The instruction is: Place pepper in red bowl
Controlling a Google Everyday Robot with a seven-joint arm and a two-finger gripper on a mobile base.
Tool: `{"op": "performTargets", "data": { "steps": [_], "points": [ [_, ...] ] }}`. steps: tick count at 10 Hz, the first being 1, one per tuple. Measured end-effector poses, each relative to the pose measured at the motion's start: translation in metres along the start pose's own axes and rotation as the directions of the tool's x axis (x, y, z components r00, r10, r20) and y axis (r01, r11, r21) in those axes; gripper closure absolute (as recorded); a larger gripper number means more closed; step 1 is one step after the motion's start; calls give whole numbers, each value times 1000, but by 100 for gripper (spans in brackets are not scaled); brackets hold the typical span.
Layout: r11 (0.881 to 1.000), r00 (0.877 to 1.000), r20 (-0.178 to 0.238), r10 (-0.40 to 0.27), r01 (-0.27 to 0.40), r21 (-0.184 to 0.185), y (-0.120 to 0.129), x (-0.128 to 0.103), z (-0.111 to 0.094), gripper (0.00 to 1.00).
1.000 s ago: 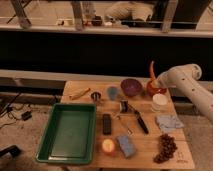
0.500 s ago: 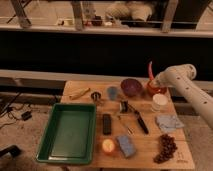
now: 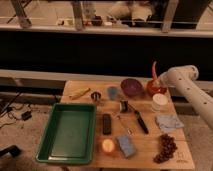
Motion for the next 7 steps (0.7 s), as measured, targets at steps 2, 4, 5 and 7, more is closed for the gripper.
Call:
{"op": "performTargets", "data": {
  "steps": [2, 4, 5, 7],
  "points": [
    [1000, 1000, -9, 4, -4, 21, -9, 6, 2, 82],
    [999, 1000, -25, 6, -5, 31, -14, 12, 6, 82],
    [1000, 999, -38, 3, -2, 30, -13, 15, 11, 82],
    [1000, 998, -60, -15, 17, 23, -8, 19, 22, 82]
  ]
}}
